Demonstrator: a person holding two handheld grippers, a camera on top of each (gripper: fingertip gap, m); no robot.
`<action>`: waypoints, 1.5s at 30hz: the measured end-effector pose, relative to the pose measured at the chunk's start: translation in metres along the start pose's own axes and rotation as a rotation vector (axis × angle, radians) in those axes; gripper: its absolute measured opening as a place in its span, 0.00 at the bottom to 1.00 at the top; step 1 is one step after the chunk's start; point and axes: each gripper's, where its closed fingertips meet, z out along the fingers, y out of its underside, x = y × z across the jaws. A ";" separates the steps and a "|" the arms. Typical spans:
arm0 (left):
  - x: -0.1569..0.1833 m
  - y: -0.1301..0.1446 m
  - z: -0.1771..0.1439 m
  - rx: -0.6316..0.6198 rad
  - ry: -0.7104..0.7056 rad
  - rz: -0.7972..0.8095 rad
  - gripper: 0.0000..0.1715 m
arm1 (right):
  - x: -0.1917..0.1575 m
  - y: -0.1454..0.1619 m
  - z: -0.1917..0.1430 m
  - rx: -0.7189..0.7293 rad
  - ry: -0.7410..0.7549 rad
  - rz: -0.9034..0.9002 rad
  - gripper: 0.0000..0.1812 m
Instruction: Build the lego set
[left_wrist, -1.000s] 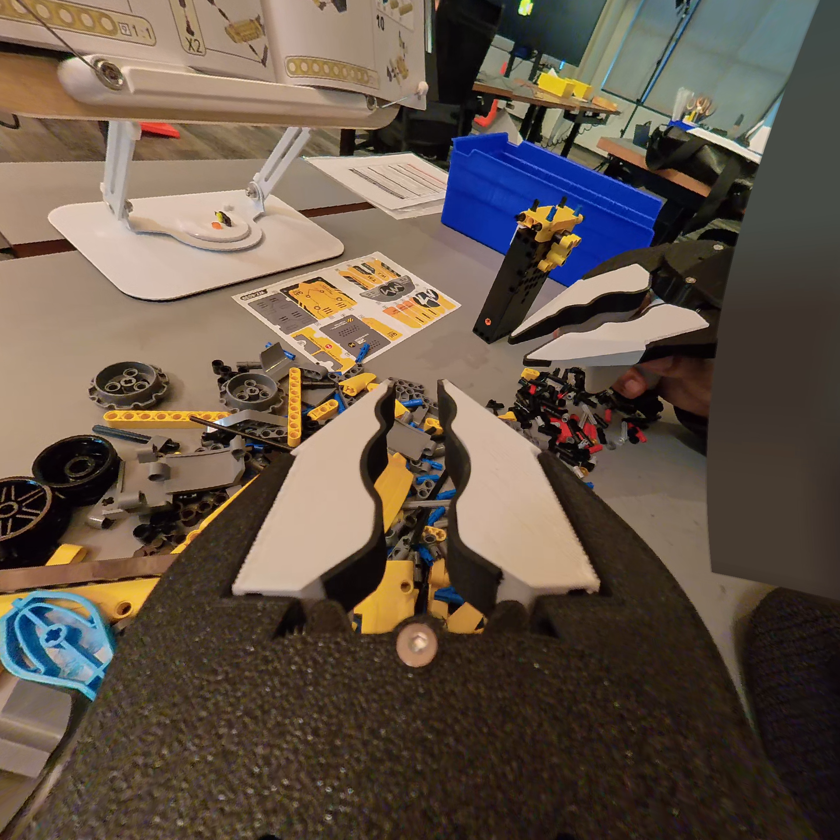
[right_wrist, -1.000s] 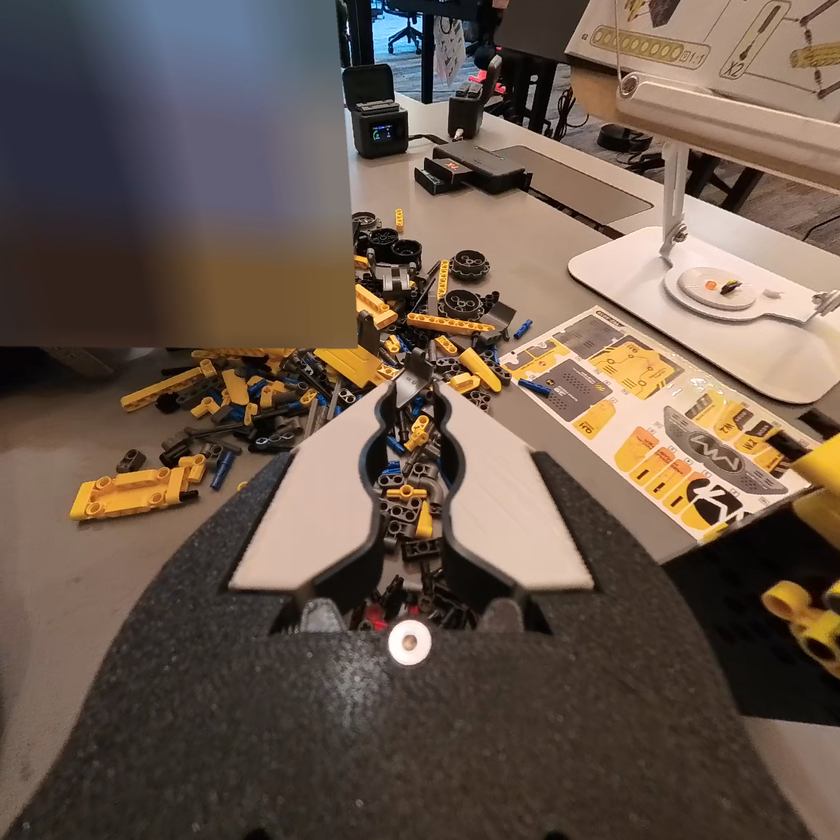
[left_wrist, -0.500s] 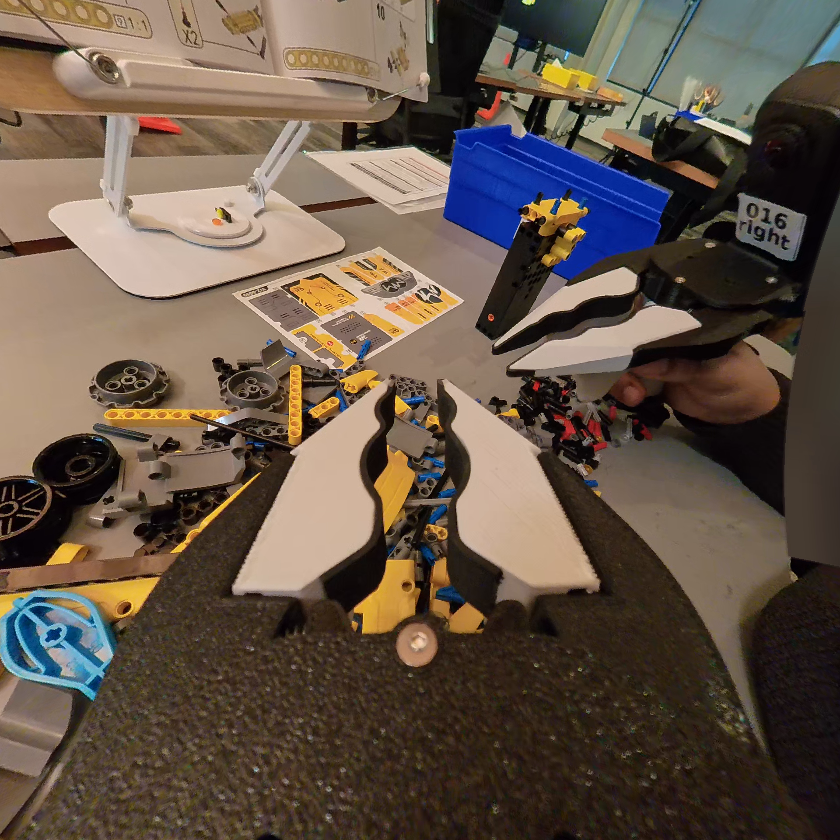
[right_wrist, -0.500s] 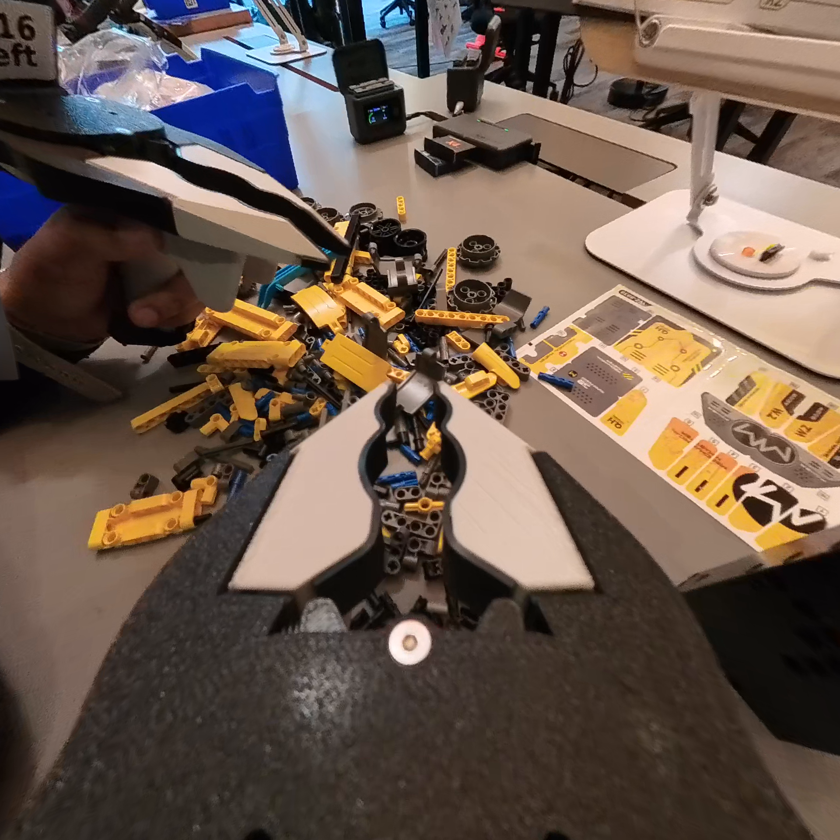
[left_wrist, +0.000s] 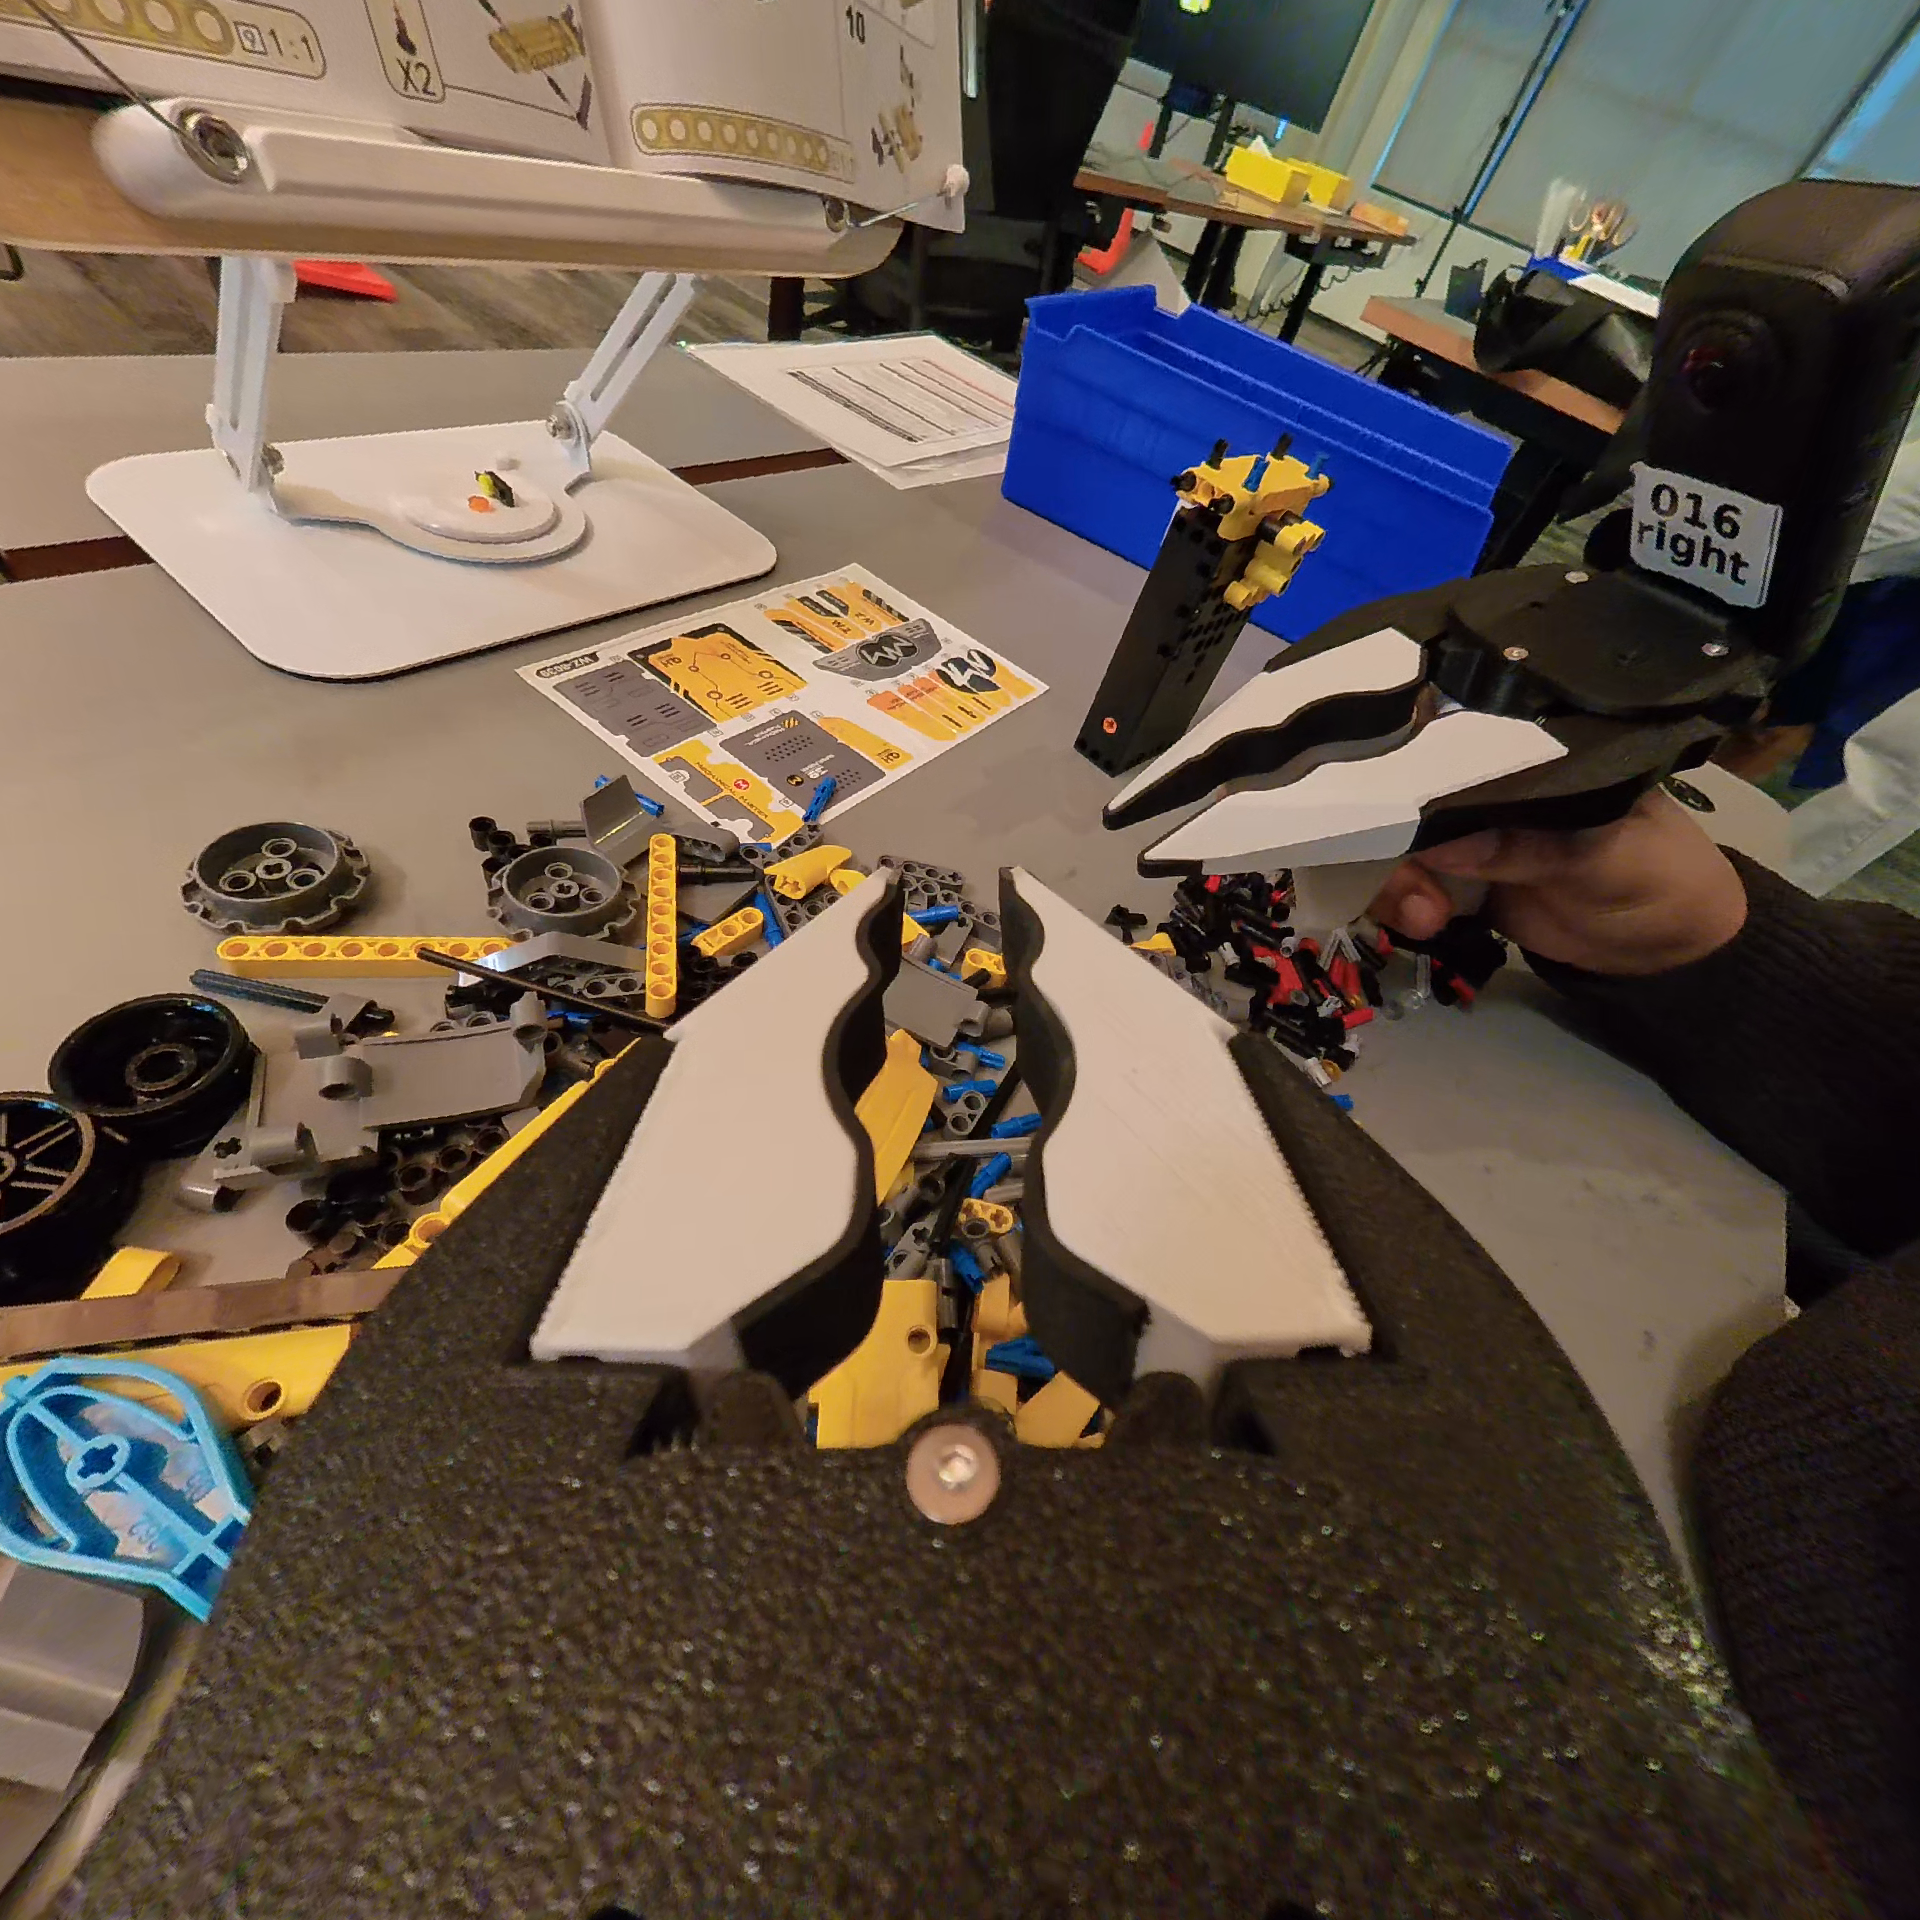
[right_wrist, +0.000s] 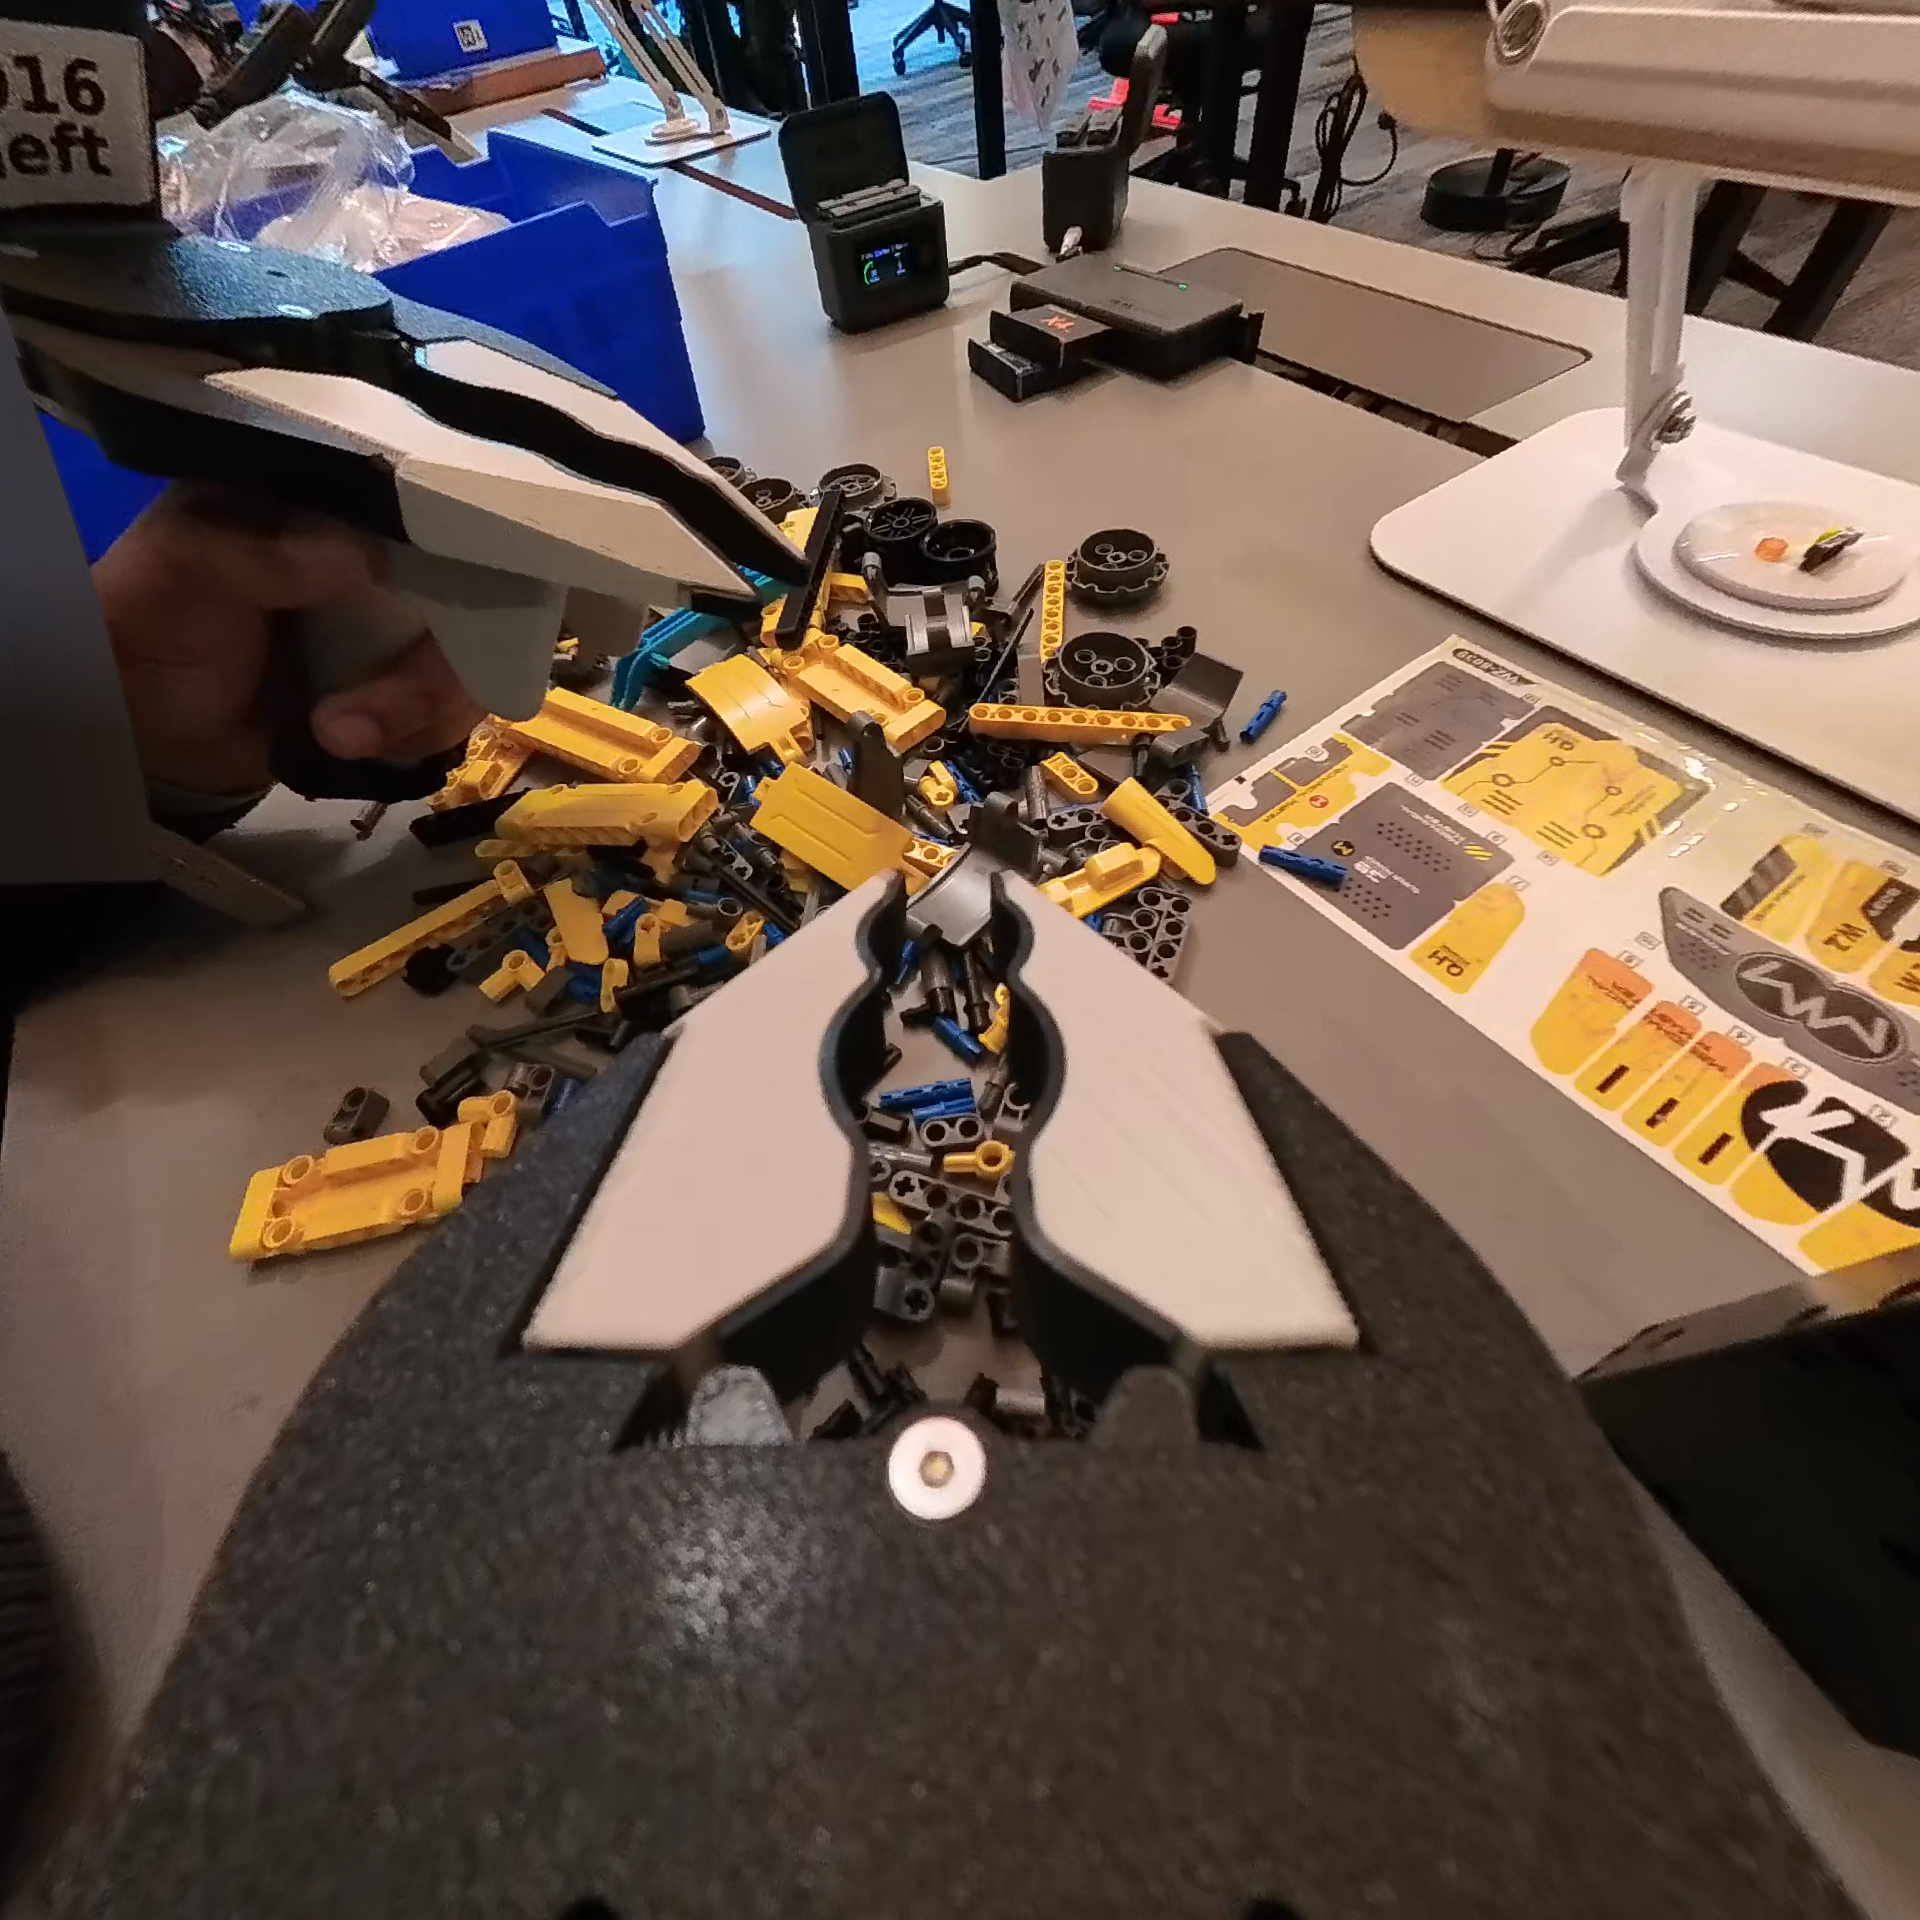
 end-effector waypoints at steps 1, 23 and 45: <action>0.000 0.000 0.000 0.000 0.000 0.001 0.10 | 0.000 0.000 0.000 -0.001 -0.001 0.001 0.09; 0.002 0.000 0.000 0.001 0.011 -0.005 0.10 | 0.011 0.028 0.029 -0.233 0.125 0.050 0.09; 0.004 0.000 0.000 -0.002 0.018 -0.003 0.10 | 0.017 0.041 0.035 -0.333 0.193 -0.054 0.04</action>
